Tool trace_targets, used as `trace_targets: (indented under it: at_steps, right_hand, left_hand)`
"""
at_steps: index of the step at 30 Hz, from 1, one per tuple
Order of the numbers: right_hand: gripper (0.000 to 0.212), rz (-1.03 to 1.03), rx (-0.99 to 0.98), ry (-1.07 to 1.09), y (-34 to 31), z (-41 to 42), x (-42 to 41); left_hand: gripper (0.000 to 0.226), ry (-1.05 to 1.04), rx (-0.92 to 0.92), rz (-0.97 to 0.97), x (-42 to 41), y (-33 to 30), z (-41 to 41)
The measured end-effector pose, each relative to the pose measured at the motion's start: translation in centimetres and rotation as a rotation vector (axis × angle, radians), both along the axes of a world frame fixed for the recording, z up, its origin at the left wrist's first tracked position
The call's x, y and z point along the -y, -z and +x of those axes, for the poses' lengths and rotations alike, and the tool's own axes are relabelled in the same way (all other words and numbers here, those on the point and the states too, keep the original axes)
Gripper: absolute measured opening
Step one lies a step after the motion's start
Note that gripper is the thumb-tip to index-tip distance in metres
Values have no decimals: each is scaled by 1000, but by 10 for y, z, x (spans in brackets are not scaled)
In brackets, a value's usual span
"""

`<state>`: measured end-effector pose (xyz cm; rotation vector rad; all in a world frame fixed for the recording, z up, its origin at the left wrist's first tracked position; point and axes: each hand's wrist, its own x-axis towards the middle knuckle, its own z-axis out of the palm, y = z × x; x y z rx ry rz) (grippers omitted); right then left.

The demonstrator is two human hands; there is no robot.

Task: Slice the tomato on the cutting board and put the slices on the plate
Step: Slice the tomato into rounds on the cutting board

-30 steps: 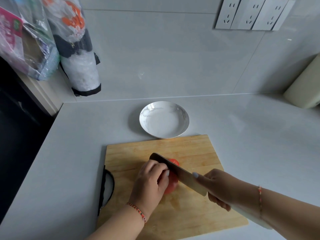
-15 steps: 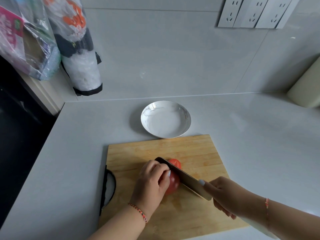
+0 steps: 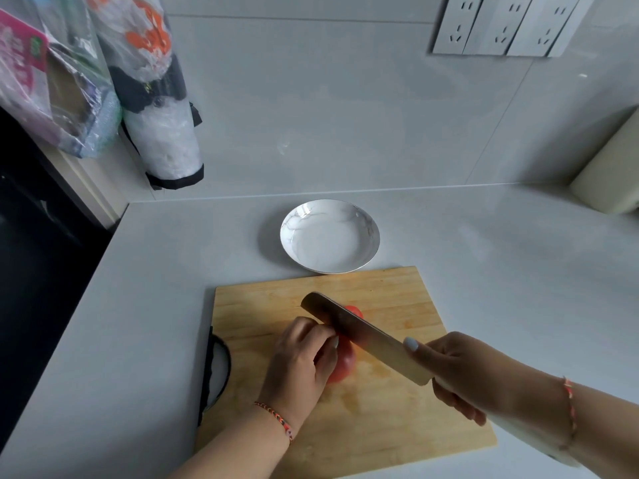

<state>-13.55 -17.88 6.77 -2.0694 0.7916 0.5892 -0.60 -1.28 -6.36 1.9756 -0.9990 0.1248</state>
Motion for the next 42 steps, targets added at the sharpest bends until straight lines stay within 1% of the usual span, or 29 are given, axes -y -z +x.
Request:
trace_targets:
  at_steps: [2,4,5,9,14,22,26,31,34,37,42]
  right_hand:
    - [65,5,-4,-11,-5,-2,1]
    - [77,21,-17,-37,-8,-4,2]
    - [78,25,-27,-49,-9,-4,2]
    - [64,31,-43,-44,-12,-4,0]
    - [59,26,-76,-24,-14,-2,-3]
    - [62,40,-16,-23,-7,28,-12]
    - [64,18,7,-55,2,40,-15]
    - [61,40,-99,-37,1,11,-4]
    - [64,42,-146,-32,3,1,1]
    - [65,29,-113,-46,17,13,-2]
    - [59,15,-43,-47,38,38,-11]
  left_hand:
    - [12,-1,5,7,0,0,0]
    - [14,-2,5,8,-1,0,0]
    - [15,-1,2,5,-1,-1,0]
    - [17,2,-5,-8,0,0,0]
    - [17,2,-17,-17,0,0,0]
    - [20,-19,-28,-2,0,0,-1]
    - [15,-16,-36,-5,0,2,-2]
    - [12,-1,-11,-11,-1,1,-2]
    - [12,-11,4,-14,0,2,-1]
    - [11,-19,32,-18,1,4,-1]
    - [10,-18,63,-31,2,4,0]
